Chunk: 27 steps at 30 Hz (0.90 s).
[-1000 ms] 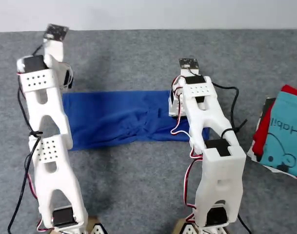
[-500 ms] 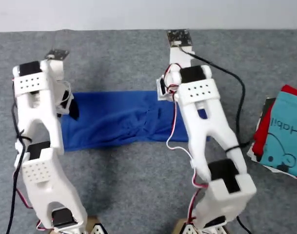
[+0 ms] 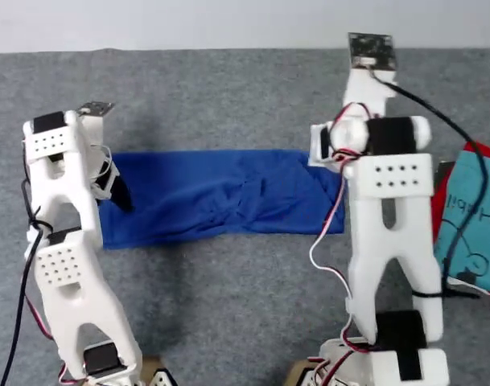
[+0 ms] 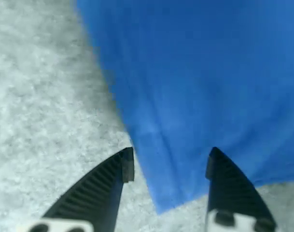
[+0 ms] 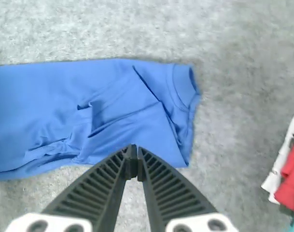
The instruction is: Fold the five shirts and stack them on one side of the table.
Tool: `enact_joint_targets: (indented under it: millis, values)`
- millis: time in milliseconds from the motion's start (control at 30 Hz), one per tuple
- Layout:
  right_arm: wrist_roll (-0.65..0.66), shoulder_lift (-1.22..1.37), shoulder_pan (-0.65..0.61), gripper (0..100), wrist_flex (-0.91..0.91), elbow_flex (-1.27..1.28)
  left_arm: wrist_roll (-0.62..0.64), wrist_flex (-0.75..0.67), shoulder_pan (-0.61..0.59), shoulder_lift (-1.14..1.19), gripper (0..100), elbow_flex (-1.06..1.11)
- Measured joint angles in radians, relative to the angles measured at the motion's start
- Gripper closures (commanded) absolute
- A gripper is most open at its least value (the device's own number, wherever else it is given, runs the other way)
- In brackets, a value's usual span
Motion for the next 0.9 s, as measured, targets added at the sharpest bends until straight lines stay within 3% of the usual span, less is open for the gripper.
enact_joint_targets:
  millis: [167,433,900]
  values:
    - [0.0,-0.032,0.029,98.0,0.028,0.0,0.006,0.0,-0.014,0.135,75,-0.137]
    - [0.0,-0.034,0.034,98.0,0.028,0.0,0.008,0.009,0.035,0.19,76,-0.186]
    - [0.0,-0.057,0.052,98.0,0.028,0.0,-0.021,0.017,0.12,0.19,99,-0.17]
